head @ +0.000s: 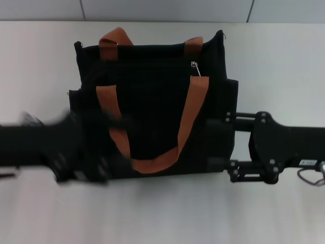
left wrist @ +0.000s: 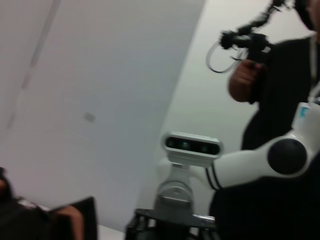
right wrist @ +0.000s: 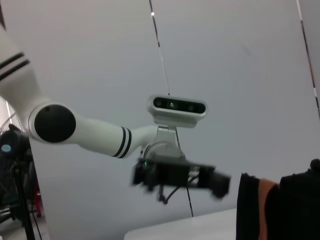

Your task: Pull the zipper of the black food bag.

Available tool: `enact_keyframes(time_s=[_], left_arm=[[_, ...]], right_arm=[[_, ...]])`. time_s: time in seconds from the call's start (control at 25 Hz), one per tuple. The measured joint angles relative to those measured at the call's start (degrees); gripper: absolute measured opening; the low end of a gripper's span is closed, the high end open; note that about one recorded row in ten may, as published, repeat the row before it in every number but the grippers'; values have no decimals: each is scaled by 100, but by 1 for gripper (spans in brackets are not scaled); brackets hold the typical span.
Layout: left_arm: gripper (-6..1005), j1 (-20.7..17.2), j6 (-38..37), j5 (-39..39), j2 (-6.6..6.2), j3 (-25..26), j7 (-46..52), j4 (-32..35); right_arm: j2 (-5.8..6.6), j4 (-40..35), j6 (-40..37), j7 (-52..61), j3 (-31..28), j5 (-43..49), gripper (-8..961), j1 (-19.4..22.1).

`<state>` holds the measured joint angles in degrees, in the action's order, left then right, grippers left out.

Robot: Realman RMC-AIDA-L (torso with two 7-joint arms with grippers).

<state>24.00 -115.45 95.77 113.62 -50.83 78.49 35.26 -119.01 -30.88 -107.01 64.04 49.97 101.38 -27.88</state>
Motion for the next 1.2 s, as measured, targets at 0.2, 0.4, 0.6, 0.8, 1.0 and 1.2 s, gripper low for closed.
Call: enact_keyframes(time_s=[0.2, 0.4, 0.6, 0.8, 1.0, 1.2], left_arm=[[785, 51, 294, 234, 260, -427, -870, -559], [785, 14, 1030, 625, 369, -392, -1167, -840], [785, 21, 991, 648, 332, -411, -1176, -909], [785, 3, 1019, 677, 318, -419, -1180, -909], [785, -21, 1018, 688, 318, -419, -1235, -907], [785, -25, 1020, 689, 309, -384, -1238, -906]], right_arm=[[-13, 568, 275, -640, 5, 216, 709, -71], [-25, 1111, 605, -1080, 41, 334, 709, -134], [-41, 1261, 760, -1201, 149, 366, 708, -143], [-43, 1319, 812, -1244, 155, 368, 708, -152], [-52, 1325, 888, -1248, 154, 361, 709, -179], [-53, 1351, 957, -1262, 154, 370, 709, -229]])
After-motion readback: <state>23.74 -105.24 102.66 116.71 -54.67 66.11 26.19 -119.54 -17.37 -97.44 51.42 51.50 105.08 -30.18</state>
